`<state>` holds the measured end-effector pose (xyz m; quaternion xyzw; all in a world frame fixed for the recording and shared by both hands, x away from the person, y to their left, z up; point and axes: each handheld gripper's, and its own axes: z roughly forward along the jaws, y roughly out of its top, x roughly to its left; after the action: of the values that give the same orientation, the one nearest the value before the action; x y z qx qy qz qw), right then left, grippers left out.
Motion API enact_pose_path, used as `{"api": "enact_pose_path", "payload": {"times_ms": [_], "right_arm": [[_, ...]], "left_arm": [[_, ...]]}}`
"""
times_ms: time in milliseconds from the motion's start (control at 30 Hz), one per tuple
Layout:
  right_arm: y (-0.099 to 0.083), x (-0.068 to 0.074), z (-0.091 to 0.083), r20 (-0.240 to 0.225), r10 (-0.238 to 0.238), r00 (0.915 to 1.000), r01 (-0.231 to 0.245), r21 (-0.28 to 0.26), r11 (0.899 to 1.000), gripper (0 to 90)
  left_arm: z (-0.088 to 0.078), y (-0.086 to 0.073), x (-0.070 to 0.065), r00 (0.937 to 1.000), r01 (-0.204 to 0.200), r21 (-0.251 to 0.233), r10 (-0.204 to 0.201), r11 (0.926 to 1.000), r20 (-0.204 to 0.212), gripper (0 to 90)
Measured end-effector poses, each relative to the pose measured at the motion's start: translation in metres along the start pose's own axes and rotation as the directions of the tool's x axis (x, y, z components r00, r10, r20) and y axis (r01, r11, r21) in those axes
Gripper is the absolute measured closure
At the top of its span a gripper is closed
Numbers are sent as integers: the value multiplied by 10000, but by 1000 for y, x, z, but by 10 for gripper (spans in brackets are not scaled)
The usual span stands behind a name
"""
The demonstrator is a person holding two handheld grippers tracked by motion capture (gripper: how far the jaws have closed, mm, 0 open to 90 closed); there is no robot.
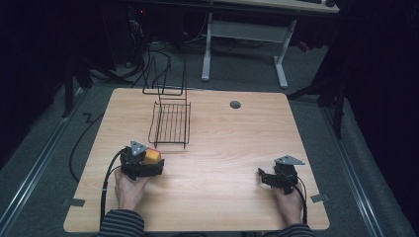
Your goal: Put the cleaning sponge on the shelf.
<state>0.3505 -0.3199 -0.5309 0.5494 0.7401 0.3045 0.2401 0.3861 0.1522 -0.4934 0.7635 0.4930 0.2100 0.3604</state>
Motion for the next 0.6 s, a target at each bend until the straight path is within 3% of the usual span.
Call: {"api": "enact_pose_path", "payload": {"times_ms": [600], "right_arm": [[0,0,0,2,-4,10000,4,-3,10000,226]], "left_arm": [[3,-2,1,9997,-41,-19,42,10000,228,215]]}}
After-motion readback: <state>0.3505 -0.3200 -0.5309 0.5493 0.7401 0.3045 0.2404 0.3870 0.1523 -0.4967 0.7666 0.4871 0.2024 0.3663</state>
